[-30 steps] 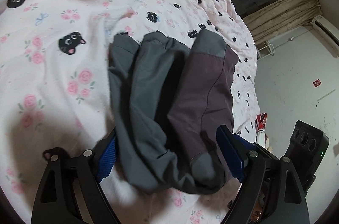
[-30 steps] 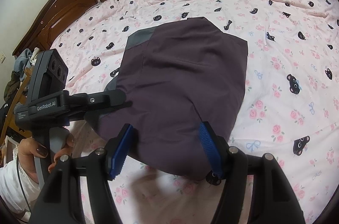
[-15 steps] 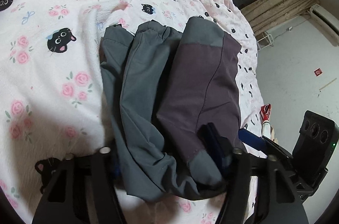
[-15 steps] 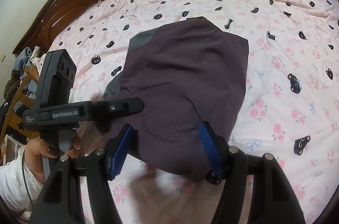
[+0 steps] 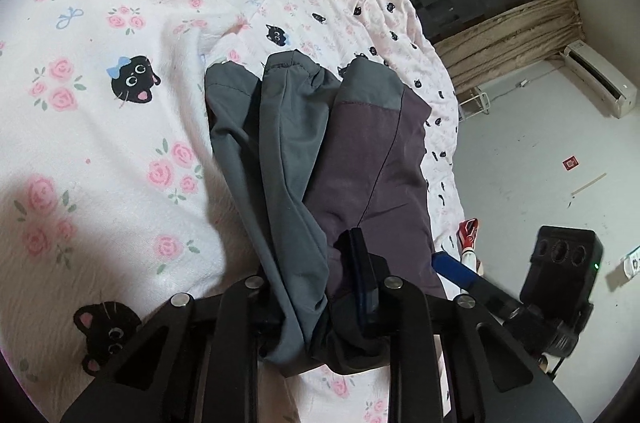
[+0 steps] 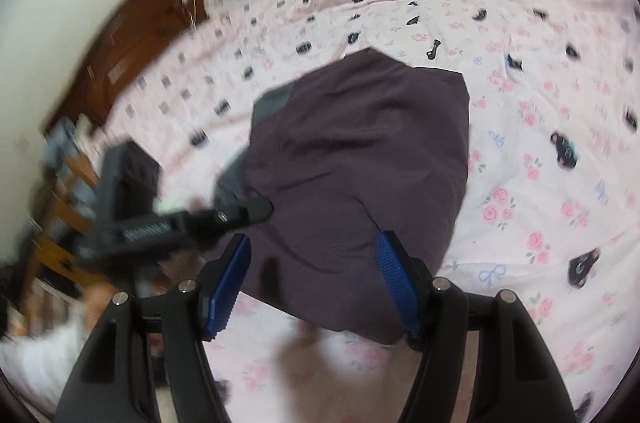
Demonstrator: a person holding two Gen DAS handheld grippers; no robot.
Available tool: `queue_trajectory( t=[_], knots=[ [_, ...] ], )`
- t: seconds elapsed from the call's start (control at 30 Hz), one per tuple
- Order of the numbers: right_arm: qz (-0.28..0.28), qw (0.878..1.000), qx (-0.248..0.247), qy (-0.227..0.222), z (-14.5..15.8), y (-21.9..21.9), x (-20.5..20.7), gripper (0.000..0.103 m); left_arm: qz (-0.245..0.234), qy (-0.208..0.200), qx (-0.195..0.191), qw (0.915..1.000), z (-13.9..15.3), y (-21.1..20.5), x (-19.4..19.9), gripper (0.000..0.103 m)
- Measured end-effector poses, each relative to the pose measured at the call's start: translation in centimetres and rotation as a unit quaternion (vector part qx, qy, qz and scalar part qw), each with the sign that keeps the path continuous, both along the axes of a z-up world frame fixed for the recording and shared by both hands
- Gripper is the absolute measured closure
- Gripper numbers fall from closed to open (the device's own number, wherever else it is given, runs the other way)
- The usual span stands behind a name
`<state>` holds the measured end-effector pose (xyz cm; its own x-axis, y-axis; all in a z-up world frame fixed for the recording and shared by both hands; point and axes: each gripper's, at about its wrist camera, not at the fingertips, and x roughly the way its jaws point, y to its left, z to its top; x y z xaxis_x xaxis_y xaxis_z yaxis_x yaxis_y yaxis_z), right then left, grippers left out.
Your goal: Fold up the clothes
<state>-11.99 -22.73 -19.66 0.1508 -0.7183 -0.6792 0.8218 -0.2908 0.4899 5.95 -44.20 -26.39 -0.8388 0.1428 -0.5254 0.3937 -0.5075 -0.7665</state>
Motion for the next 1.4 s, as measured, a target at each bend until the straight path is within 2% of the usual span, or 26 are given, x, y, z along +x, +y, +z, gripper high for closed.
queue_trajectory(
  t=[0.17,0.37,0.5,0.67,0.7,0.77,0.83,0.9,1.0,1.13,1.4],
  knots=[
    [-0.051,0.993,-0.049,-0.100,-0.2,2.5,-4.0,0.035,0.002,0.006,-0.007,1.0000,0.9,0.3,0.1,0.085],
    [-0.108,0.971,-0.057,-0.208,-2.9,4.8,-8.6,0.034,-0.001,0.014,-0.019,0.9997,2.1,0.5,-0.2,0.086],
    [-0.096,0.964,-0.045,-0.243,-4.8,3.7,-8.2,0.035,-0.002,0.016,-0.020,0.9997,2.5,0.5,-0.3,0.086],
    [-0.090,0.959,-0.018,-0.267,-7.1,1.5,-7.1,0.034,0.000,0.018,-0.020,0.9996,2.8,0.2,-0.2,0.087],
    [-0.090,0.958,-0.016,-0.271,-7.5,1.2,-6.9,0.031,-0.001,0.018,-0.020,0.9996,2.8,0.2,-0.2,0.087],
    [-0.089,0.955,-0.028,-0.281,-7.6,0.8,-6.7,0.031,-0.003,0.019,-0.022,0.9996,3.0,0.2,-0.1,0.087],
    [-0.078,0.956,-0.031,-0.280,-7.4,0.0,-6.2,0.032,-0.001,0.022,-0.021,0.9995,3.1,0.0,0.2,0.087],
    [-0.073,0.960,-0.028,-0.267,-7.1,-0.8,-5.7,0.036,0.002,0.025,-0.019,0.9995,3.2,-0.3,0.5,0.087],
    [-0.068,0.959,-0.035,-0.273,-7.0,-1.5,-5.3,0.043,0.007,0.029,-0.018,0.9994,3.3,-0.8,1.0,0.087],
    [-0.056,0.963,-0.042,-0.262,-6.1,-2.5,-4.4,0.050,0.016,0.035,-0.021,0.9990,3.8,-1.4,2.1,0.087],
    [-0.023,0.970,-0.036,-0.241,-4.6,-6.4,-1.4,0.052,0.044,0.029,-0.038,0.9979,4.6,-4.0,5.4,0.087]
  ],
)
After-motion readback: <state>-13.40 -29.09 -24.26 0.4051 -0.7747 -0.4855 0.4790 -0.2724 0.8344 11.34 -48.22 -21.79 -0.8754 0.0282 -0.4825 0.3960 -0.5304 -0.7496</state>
